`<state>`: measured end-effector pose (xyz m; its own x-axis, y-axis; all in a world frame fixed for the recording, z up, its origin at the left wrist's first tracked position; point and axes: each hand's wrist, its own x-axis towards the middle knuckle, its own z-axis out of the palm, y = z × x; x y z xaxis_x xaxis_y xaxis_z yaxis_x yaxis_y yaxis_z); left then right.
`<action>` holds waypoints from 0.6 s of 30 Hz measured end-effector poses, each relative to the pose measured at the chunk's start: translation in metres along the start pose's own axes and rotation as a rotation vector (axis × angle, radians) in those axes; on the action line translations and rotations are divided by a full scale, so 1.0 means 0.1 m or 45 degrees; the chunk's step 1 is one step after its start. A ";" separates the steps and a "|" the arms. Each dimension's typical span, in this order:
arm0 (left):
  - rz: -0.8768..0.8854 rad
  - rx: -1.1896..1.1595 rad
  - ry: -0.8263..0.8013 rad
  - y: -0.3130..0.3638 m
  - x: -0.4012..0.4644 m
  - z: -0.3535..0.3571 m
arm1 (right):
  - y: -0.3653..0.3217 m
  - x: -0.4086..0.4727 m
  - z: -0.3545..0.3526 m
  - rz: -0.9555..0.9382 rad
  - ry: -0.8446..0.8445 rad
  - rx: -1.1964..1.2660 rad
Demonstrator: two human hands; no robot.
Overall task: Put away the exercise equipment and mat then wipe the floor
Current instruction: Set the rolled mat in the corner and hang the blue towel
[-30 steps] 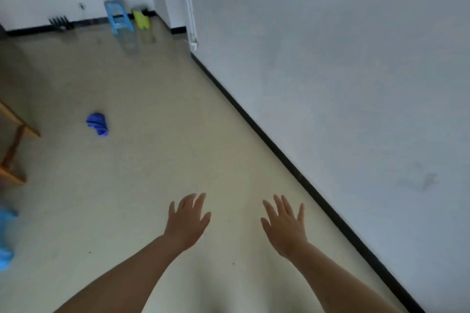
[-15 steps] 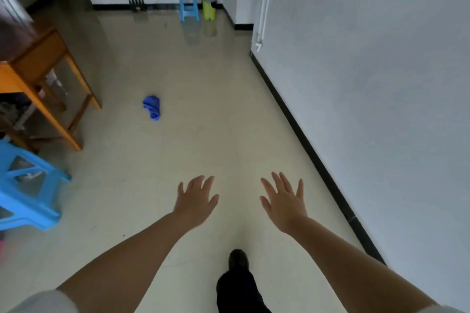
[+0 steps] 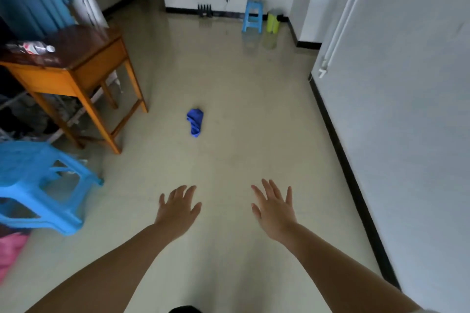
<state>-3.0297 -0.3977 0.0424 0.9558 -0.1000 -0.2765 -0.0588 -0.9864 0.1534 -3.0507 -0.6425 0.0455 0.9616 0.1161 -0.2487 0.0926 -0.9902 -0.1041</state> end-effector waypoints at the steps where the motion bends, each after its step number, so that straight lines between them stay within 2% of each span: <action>1: -0.029 -0.007 -0.011 -0.11 0.14 -0.05 | -0.08 0.22 -0.02 -0.040 -0.008 -0.013; 5: -0.134 -0.054 0.000 -0.59 0.83 -0.21 | -0.40 1.14 -0.09 -0.153 -0.001 -0.061; 12: -0.180 -0.052 0.008 -1.46 2.29 -0.84 | -0.98 2.85 -0.55 -0.103 -0.013 -0.050; 18: -0.076 -0.062 -0.040 -1.67 3.41 -1.27 | -1.28 3.91 -0.80 -0.081 -0.015 -0.044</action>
<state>-2.6577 -0.2505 0.0428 0.9476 -0.0459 -0.3162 0.0130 -0.9833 0.1816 -2.6654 -0.4761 0.0388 0.9504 0.1799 -0.2535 0.1629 -0.9828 -0.0870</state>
